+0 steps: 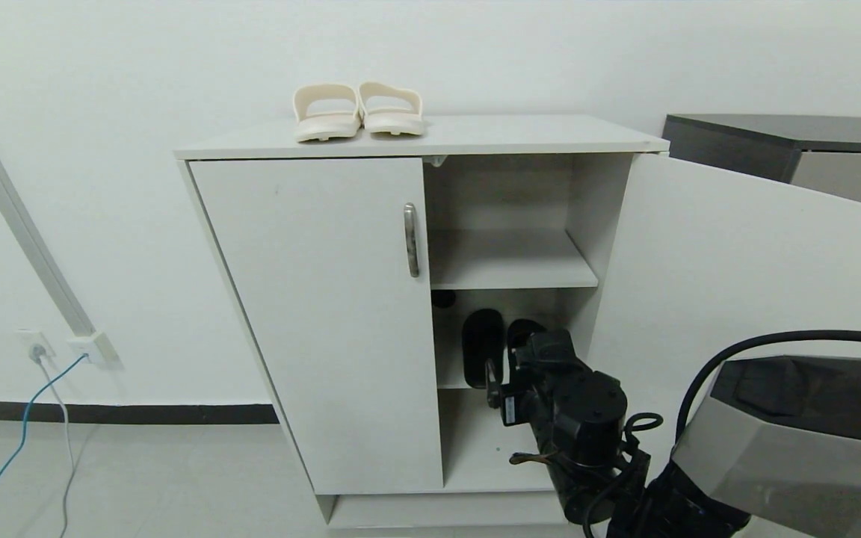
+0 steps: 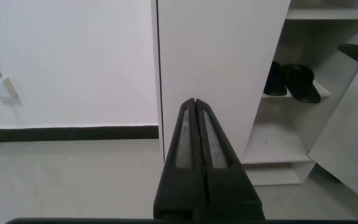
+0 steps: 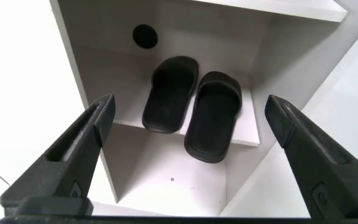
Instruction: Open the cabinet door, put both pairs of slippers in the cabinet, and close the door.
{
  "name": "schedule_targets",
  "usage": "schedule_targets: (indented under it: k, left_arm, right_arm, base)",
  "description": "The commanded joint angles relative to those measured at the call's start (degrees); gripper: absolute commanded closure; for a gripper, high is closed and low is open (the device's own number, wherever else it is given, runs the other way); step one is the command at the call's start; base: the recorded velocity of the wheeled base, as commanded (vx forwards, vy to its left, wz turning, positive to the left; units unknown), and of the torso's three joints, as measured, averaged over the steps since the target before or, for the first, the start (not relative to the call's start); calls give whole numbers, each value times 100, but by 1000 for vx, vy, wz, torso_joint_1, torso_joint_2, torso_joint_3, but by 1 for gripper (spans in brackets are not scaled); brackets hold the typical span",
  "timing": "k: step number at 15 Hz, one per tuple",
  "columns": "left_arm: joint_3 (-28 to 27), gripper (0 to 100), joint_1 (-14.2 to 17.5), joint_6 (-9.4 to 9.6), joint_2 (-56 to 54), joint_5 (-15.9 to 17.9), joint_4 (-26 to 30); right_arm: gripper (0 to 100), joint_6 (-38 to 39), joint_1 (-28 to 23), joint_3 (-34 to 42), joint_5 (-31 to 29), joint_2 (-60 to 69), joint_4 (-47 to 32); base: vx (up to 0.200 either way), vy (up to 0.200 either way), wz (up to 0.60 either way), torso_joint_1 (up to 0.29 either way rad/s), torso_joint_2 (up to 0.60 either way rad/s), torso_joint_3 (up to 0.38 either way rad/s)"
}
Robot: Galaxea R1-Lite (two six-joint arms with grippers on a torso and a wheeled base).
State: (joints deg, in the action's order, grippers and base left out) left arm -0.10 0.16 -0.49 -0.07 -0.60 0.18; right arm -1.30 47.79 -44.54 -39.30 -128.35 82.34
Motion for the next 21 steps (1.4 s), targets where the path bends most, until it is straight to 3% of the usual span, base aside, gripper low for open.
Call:
schedule_targets:
  k: [1, 16, 21]
  left_arm:
    - [1, 100, 2, -4, 7, -2, -1]
    - [1, 100, 2, -13, 7, -2, -1]
    - [1, 100, 2, -13, 7, -11, -1]
  right_arm:
    - [0, -1, 3, 16, 2, -14, 2]
    - [0, -1, 38, 104, 2, -23, 19]
    - [0, -1, -41, 104, 2, -23, 55]
  base:
    - [0, 200, 0, 2, 7, 2]
    - [0, 200, 0, 5, 2, 4]
    - [0, 0, 0, 0, 0, 0]
